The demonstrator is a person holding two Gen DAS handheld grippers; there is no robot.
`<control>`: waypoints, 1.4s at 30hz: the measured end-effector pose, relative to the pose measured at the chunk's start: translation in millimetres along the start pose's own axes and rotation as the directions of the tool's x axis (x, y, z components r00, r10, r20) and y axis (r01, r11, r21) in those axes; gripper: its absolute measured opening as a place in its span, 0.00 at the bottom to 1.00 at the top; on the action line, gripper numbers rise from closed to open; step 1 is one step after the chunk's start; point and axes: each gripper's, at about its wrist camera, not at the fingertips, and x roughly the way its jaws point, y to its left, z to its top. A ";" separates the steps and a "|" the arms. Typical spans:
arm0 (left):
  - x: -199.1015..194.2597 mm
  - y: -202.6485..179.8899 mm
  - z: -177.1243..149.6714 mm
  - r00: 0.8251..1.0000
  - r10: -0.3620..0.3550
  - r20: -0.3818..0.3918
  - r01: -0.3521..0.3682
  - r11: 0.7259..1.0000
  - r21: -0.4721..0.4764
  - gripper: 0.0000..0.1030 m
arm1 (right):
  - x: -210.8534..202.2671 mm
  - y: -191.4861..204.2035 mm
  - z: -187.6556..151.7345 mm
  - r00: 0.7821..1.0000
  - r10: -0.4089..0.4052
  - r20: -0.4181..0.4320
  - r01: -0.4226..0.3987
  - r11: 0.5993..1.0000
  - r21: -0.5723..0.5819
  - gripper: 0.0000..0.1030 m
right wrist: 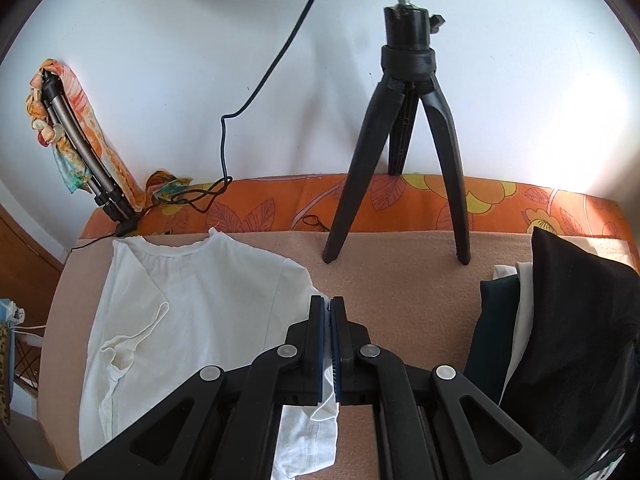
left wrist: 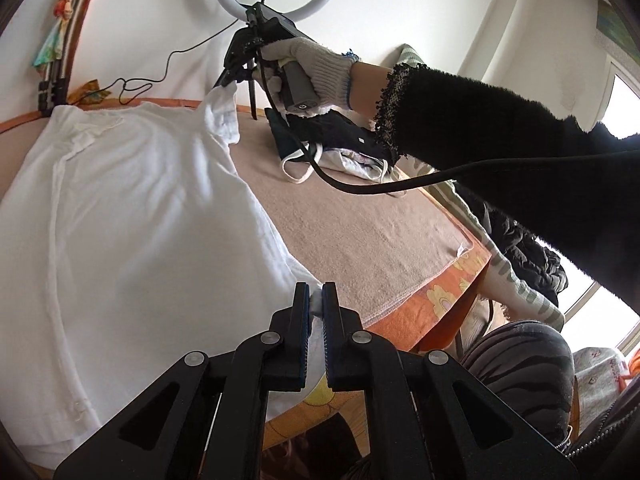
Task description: Fold small clothes
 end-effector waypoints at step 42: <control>-69.2 102.4 -52.5 0.998 0.040 0.056 -0.019 0.943 -0.332 0.10 | 50.1 185.7 -64.9 0.950 -0.082 -0.303 -0.016 0.951 -0.308 0.55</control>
